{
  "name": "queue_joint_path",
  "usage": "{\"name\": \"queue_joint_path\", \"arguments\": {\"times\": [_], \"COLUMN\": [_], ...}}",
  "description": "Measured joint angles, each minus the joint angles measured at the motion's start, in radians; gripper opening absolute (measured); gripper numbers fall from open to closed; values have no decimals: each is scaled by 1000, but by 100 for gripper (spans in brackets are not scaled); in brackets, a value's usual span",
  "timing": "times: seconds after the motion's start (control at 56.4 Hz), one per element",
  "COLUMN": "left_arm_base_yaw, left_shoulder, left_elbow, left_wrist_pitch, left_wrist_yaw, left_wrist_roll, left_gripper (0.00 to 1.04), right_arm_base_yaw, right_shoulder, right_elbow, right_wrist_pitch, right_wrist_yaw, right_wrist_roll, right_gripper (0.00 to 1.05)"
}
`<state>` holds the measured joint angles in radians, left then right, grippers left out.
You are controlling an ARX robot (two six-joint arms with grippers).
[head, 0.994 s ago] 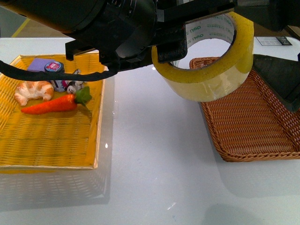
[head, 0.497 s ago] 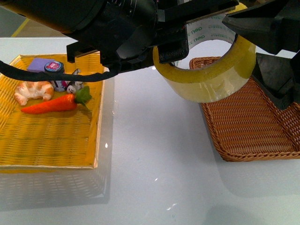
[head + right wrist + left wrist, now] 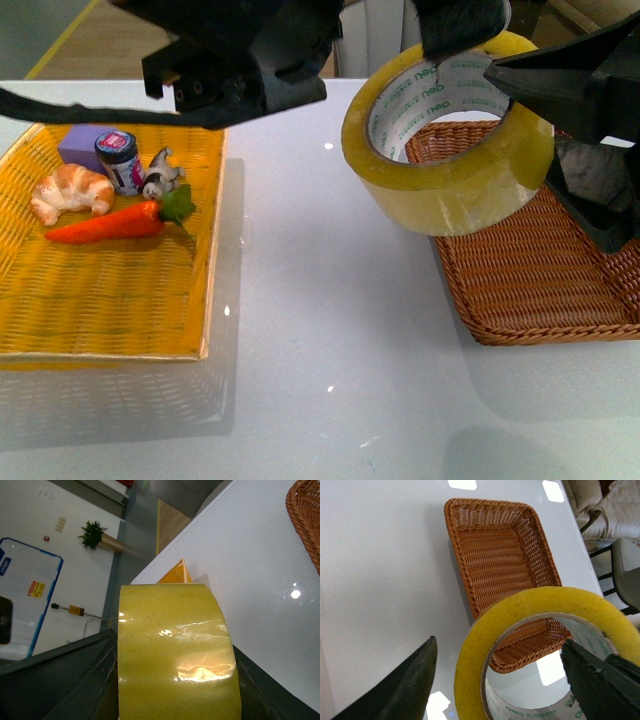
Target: Move tape to another basket
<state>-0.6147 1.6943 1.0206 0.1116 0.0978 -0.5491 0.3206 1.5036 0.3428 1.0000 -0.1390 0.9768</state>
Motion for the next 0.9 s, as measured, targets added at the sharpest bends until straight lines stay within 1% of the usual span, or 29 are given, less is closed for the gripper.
{"name": "queue_joint_path", "arguments": {"times": [0.089, 0.124, 0.195, 0.248, 0.266, 0.284, 0.302, 0.319, 0.337, 0.373, 0.39, 0.426, 0.461, 0.515, 0.568, 0.639, 0.656, 0.71, 0.727, 0.816, 0.834, 0.905], "left_arm_base_yaw": [8, 12, 24, 37, 38, 34, 34, 34, 35, 46, 50, 72, 95, 134, 167, 209, 215, 248, 254, 299, 303, 336], "left_shoulder": [-37, -54, -90, -118, -123, -129, -132, -137, -141, -163, -171, -206, -237, -295, -351, -413, -421, -467, -474, -544, -551, -604], "left_elbow": [-14, -23, -44, -60, -71, -96, -111, -145, -163, -245, -267, -347, -401, -474, -534, -611, -621, -678, -686, -748, -754, -793], "left_wrist_pitch": [16, 27, 49, 61, 83, 154, 197, 289, 330, 485, 521, 631, 689, 741, 758, 763, 763, 763, 763, 758, 757, 745], "left_wrist_yaw": [4, 6, 8, 9, -23, -104, -148, -243, -285, -427, -461, -549, -570, -565, -539, -494, -489, -458, -449, -402, -395, -364], "left_wrist_roll": [0, 0, 0, 0, 18, 43, 62, 119, 131, 240, 253, 349, 396, 448, 481, 506, 508, 521, 522, 529, 529, 534], "left_gripper": [94, 98, 95, 96, 95, 92, 90, 87, 85, 78, 76, 69, 63, 54, 46, 33, 31, 21, 19, 3, 1, 2], "right_arm_base_yaw": [-14, -20, -31, -40, -44, -46, -50, -55, -56, -64, -66, -77, -88, -112, -141, -183, -188, -224, -230, -283, -288, -324], "right_shoulder": [-4, -6, -14, -22, -25, -26, -27, -29, -30, -33, -33, -34, -34, -34, -31, -3, 3, 51, 62, 162, 174, 260], "right_elbow": [-10, -14, -22, -27, -28, -28, -29, -29, -29, -29, -29, -29, -29, -29, -28, -16, -13, 11, 16, 74, 82, 136], "right_wrist_pitch": [1, 1, 1, 1, 1, 1, 1, 1, 1, 1, 1, 0, -2, -4, -3, 8, 11, 27, 29, 42, 42, 45], "right_wrist_yaw": [0, 0, 0, -2, -3, -3, -4, -4, -4, -8, -10, -16, -19, -27, -34, -56, -60, -86, -91, -95, -94, -89], "right_wrist_roll": [3, 4, 5, 7, 7, 8, 8, 8, 8, 8, 8, 8, 8, 8, 8, 8, 8, 8, 8, 8, 7, 8], "right_gripper": [48, 48, 48, 48, 48, 48, 48, 48, 48, 48, 48, 48, 48, 48, 48, 48, 48, 48, 48, 48, 48, 48]}}
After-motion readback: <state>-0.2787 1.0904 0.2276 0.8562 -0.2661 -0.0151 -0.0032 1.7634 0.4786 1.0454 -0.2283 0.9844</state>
